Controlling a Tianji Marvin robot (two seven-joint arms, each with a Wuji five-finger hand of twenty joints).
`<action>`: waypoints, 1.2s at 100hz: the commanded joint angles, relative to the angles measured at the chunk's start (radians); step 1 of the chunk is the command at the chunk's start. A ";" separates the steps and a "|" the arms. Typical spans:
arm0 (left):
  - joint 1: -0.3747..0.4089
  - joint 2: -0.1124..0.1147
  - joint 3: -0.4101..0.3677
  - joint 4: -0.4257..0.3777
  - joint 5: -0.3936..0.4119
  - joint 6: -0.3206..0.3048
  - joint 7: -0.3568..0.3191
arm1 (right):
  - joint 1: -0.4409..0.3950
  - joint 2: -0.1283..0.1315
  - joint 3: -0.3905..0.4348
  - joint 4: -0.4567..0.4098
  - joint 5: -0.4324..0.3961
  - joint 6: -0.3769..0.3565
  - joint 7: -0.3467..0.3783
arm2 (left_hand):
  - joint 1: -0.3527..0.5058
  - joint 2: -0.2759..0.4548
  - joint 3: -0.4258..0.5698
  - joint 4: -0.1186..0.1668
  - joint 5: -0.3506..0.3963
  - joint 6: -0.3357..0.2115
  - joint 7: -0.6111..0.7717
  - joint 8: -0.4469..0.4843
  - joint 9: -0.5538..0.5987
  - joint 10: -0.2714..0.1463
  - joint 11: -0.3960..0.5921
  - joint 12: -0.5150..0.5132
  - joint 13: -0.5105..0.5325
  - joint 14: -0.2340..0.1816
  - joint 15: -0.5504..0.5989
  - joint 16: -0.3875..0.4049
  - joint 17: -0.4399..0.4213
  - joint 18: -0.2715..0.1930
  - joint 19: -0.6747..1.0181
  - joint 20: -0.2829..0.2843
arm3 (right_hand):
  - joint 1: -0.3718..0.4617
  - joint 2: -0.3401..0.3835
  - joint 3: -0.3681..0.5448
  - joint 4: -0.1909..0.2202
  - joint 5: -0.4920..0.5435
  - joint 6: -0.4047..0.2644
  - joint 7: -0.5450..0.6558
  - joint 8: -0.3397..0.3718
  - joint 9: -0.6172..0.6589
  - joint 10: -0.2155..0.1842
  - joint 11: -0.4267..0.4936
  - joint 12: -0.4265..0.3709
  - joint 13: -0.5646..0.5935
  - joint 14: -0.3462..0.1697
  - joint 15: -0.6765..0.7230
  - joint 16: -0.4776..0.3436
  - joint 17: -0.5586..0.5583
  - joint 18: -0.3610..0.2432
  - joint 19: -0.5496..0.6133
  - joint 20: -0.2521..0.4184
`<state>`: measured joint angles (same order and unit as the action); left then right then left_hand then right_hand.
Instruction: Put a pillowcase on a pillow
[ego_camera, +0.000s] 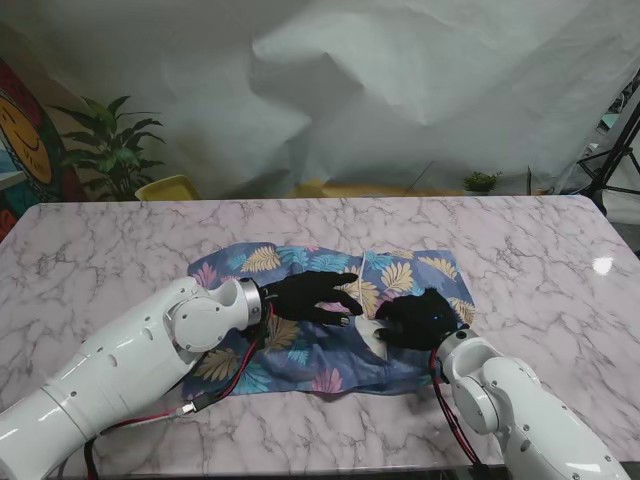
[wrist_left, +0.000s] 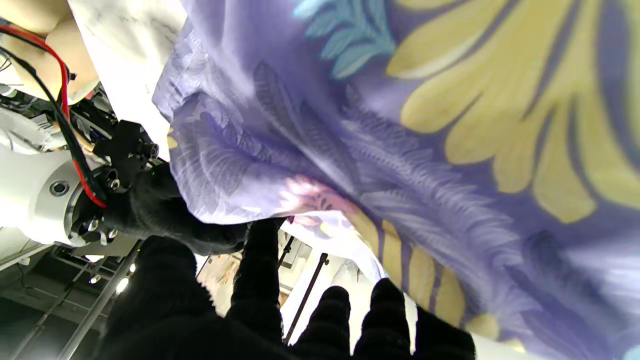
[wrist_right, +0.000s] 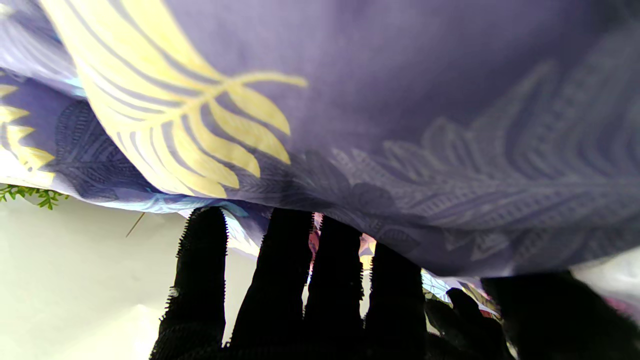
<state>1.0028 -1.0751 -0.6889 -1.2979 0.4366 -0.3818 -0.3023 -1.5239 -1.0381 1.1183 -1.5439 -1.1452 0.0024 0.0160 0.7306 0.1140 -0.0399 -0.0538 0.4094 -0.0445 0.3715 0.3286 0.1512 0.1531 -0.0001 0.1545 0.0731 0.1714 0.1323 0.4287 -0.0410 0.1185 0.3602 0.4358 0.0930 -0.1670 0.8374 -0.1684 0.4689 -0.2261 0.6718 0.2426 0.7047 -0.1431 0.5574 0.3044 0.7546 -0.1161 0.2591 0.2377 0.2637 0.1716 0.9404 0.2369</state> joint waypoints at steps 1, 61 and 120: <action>-0.018 -0.005 0.021 0.025 0.025 -0.004 0.006 | -0.006 0.005 -0.002 0.013 -0.005 0.007 0.007 | -0.042 -0.029 -0.007 -0.002 -0.055 0.009 -0.065 -0.030 -0.061 -0.005 -0.021 -0.032 -0.034 -0.004 -0.020 0.016 0.012 0.003 -0.038 0.033 | 0.002 -0.012 0.024 0.028 0.038 -0.013 0.037 0.028 0.011 0.011 0.000 0.011 0.038 0.010 0.011 0.020 -0.003 -0.014 0.012 0.011; -0.105 -0.028 0.158 0.067 0.172 -0.035 0.112 | -0.005 0.004 -0.006 0.032 -0.007 0.011 -0.022 | 0.019 -0.297 0.132 -0.015 0.181 -0.118 0.339 0.074 -0.010 -0.126 0.444 0.949 0.245 -0.286 0.799 0.700 0.098 -0.153 0.573 0.267 | 0.003 -0.011 0.025 0.029 0.042 -0.017 0.038 0.029 0.018 0.008 -0.001 0.010 0.041 0.009 0.011 0.020 -0.006 -0.012 0.010 0.011; -0.046 -0.095 0.101 0.154 0.319 0.013 0.501 | 0.003 0.005 -0.015 0.041 0.001 0.003 -0.017 | 0.220 -0.455 0.402 -0.034 -0.102 0.047 0.872 0.946 0.459 -0.065 0.435 0.259 0.701 -0.094 0.422 0.168 0.216 -0.003 0.541 0.185 | 0.004 -0.013 0.025 0.029 0.044 -0.022 0.037 0.029 0.020 0.009 -0.003 0.009 0.039 0.010 0.009 0.020 -0.009 -0.012 0.009 0.010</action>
<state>0.9516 -1.1513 -0.5856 -1.1429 0.7750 -0.3586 0.2117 -1.5129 -1.0373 1.1064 -1.5181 -1.1431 0.0049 -0.0089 0.8810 -0.3113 0.2829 -0.0619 0.3865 -0.0393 1.2314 1.2289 0.4696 0.1460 0.3702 0.4488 0.6360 0.1024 0.4907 0.5836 0.1589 0.1038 0.8659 0.6315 0.0930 -0.1652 0.8378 -0.1684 0.4689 -0.2269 0.6746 0.2513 0.7047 -0.1433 0.5574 0.3066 0.7646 -0.1170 0.2591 0.2384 0.2638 0.1714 0.9406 0.2369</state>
